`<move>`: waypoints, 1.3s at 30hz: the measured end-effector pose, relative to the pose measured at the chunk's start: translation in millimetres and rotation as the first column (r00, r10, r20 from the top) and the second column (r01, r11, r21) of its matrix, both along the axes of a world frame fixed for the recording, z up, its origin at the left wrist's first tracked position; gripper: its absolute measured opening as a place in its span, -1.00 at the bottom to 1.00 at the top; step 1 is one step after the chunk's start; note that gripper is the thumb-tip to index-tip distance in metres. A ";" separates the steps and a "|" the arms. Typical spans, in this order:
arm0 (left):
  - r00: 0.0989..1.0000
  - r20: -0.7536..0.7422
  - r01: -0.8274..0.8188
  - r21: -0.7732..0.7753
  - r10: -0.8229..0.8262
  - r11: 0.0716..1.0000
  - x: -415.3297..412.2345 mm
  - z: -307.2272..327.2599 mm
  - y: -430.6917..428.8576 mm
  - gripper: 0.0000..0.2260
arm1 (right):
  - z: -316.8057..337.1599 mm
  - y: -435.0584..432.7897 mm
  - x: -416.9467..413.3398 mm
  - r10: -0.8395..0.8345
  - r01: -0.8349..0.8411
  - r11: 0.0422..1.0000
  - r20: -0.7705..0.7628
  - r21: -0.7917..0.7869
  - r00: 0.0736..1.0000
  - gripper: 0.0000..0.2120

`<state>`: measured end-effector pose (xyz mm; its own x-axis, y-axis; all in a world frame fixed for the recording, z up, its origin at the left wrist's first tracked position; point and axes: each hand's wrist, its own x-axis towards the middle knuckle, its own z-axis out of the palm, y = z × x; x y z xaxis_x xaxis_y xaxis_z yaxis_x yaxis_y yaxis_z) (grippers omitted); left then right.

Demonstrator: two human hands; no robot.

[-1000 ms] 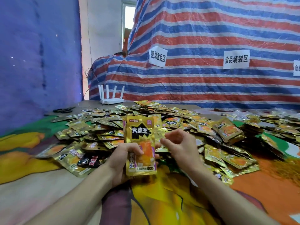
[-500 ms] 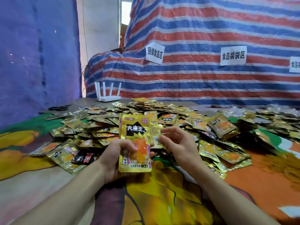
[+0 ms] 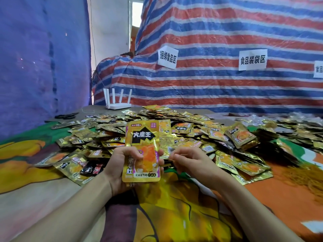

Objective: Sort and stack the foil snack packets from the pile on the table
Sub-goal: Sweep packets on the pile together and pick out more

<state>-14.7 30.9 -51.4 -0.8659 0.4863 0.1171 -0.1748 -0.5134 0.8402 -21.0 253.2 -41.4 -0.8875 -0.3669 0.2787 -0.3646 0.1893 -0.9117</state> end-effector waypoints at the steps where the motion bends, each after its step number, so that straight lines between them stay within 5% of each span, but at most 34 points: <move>1: 1.000 0.000 0.009 0.013 -0.009 1.000 0.3 0.1 0.0 -0.49 | 2.4 0.3 0.7 0.050 -0.043 0.996 0.073 -0.084 0.996 -0.75; 6: 0.995 0.006 0.094 0.074 -0.095 0.993 2.3 2.2 3.0 -0.56 | 13.8 4.2 1.5 0.223 -0.089 0.885 0.249 -0.456 0.942 -0.86; 11: 0.982 -0.014 0.191 0.064 -0.190 0.979 7.2 4.5 7.7 -0.61 | 20.1 13.7 9.3 0.482 -0.107 0.519 0.188 -0.848 0.856 -0.88; 13: 0.981 -0.009 0.195 0.038 -0.195 0.980 6.8 3.3 8.0 -0.59 | 20.4 17.5 7.5 0.514 -0.111 0.464 0.165 -0.879 0.842 -0.72; 18: 0.998 0.058 0.014 -0.161 -0.004 0.987 1.1 -1.0 7.0 -0.58 | 13.7 8.8 -1.0 0.331 -0.144 0.736 0.167 -0.661 0.929 -0.48; 25: 0.995 0.024 -0.084 -0.310 0.096 0.947 8.3 1.5 17.4 -0.71 | -1.8 -6.8 1.5 0.096 -0.073 0.933 0.050 -0.353 0.994 -0.26; 32: 0.978 -0.179 -0.174 -0.416 0.108 0.893 22.0 6.5 24.1 -0.83 | 9.5 -12.4 10.1 -0.069 0.047 0.994 -0.235 -0.099 0.969 -0.24; 39: 0.941 -0.318 -0.256 -0.436 0.119 0.862 27.1 6.9 27.4 -0.72 | 25.5 -11.3 15.9 0.027 0.029 0.992 -0.418 0.126 0.908 -0.23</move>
<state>12.4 58.3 -44.6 -0.9132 0.3742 0.1617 0.1542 -0.0502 0.9868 -5.1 241.9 -16.0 -0.7003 -0.4228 0.5751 -0.7063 0.2935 -0.6442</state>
